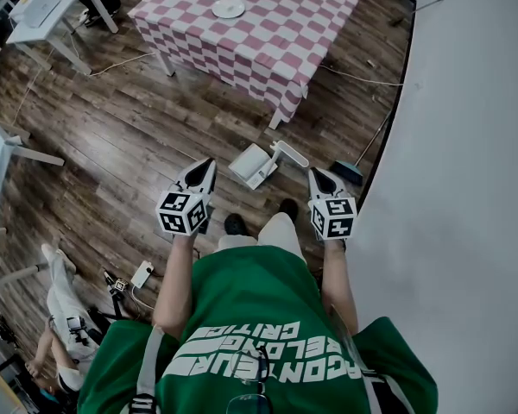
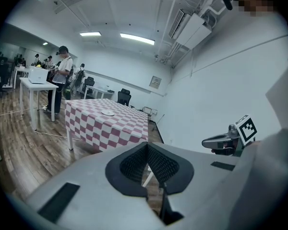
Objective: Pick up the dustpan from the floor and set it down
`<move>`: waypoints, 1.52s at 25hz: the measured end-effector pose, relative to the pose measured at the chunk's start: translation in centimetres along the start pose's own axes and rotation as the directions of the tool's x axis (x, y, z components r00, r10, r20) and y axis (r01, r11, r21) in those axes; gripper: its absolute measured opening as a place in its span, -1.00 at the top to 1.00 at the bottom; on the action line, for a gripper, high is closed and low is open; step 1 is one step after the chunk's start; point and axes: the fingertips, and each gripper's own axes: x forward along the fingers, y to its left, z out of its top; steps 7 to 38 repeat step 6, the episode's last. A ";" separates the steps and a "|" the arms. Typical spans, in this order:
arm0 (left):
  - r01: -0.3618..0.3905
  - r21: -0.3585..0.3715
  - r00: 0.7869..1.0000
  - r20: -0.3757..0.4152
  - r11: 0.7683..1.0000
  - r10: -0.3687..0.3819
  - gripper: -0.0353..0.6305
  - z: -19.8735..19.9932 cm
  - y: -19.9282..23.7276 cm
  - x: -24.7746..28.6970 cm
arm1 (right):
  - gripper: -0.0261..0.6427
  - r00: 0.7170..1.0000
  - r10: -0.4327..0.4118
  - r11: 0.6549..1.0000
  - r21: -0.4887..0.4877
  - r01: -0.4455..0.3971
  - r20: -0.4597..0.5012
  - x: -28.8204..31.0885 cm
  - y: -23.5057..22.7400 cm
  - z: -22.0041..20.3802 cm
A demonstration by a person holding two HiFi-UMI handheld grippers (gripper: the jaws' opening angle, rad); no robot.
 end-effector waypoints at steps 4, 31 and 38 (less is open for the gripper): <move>0.001 0.001 1.000 0.000 1.000 -0.001 0.88 0.1 0.2 -0.1 | 0.90 1.000 0.001 1.000 -0.001 -0.001 -0.002 0.1 0.2 0.1; 0.002 0.001 1.000 0.000 1.000 -0.002 0.88 0.1 0.3 -0.1 | 0.90 1.000 0.002 1.000 -0.002 -0.002 -0.003 0.2 0.4 0.1; 0.002 0.001 1.000 0.000 1.000 -0.002 0.88 0.1 0.3 -0.1 | 0.90 1.000 0.002 1.000 -0.002 -0.002 -0.003 0.2 0.4 0.1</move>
